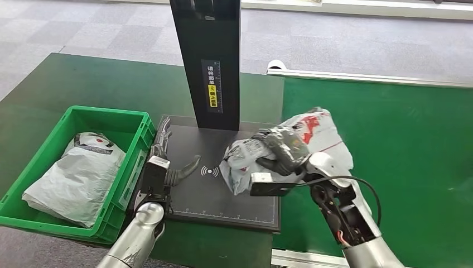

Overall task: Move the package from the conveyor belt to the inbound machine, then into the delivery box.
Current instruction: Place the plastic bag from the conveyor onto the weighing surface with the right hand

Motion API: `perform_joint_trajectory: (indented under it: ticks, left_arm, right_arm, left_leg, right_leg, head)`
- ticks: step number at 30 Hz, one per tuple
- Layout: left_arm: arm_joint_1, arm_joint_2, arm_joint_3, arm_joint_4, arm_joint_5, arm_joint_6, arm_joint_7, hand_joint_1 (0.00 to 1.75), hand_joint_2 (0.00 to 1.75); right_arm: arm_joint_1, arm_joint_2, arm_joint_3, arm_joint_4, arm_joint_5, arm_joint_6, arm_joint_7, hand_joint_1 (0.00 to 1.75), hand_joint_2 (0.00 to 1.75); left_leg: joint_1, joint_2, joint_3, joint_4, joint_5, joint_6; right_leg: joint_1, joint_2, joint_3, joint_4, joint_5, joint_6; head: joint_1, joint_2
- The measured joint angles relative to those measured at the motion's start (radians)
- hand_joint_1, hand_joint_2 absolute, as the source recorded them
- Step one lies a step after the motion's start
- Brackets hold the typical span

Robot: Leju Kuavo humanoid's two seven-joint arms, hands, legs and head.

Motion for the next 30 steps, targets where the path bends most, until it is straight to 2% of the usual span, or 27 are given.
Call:
perform_joint_trajectory:
  ticks: [4, 9, 15, 30]
  left_arm:
    - [-0.003, -0.006, -0.02, 0.019, 0.007, 0.007, 0.0, 0.0, 1.75]
    - [-0.004, -0.006, -0.027, 0.033, 0.01, 0.009, 0.0, 0.0, 1.75]
    - [-0.004, -0.006, -0.033, 0.039, 0.01, 0.009, 0.0, 0.0, 1.75]
    - [-0.004, -0.006, -0.033, 0.045, 0.01, 0.009, 0.0, 0.0, 1.75]
  right_arm:
    - [-0.149, 0.037, 0.201, 0.207, 0.022, 0.029, -0.032, 1.75, 1.75]
    - [-0.23, 0.057, 0.309, 0.329, 0.023, 0.03, -0.034, 1.75, 1.75]
    - [-0.257, 0.066, 0.351, 0.386, 0.023, 0.03, -0.034, 1.75, 1.75]
    - [-0.27, 0.07, 0.384, 0.424, 0.023, 0.03, -0.034, 1.75, 1.75]
  left_leg:
    - [0.0, -0.002, 0.0, 0.0, 0.0, 0.0]
    - [0.0, -0.002, -0.002, 0.0, 0.0, 0.0]
    - [0.0, -0.002, -0.002, 0.001, 0.0, 0.0]
    - [0.0, -0.002, -0.002, 0.001, 0.0, 0.0]
  right_leg:
    - [0.0, -0.002, -0.001, 0.0, 0.0, 0.0]
    - [0.0, -0.002, -0.002, 0.0, 0.0, 0.0]
    - [0.0, -0.002, -0.002, 0.0, 0.0, 0.0]
    - [0.0, -0.002, -0.002, 0.0, 0.0, 0.0]
  head:
    - [0.0, 0.0]
    - [0.0, 0.0]
    - [0.0, 0.0]
    - [0.0, 0.0]
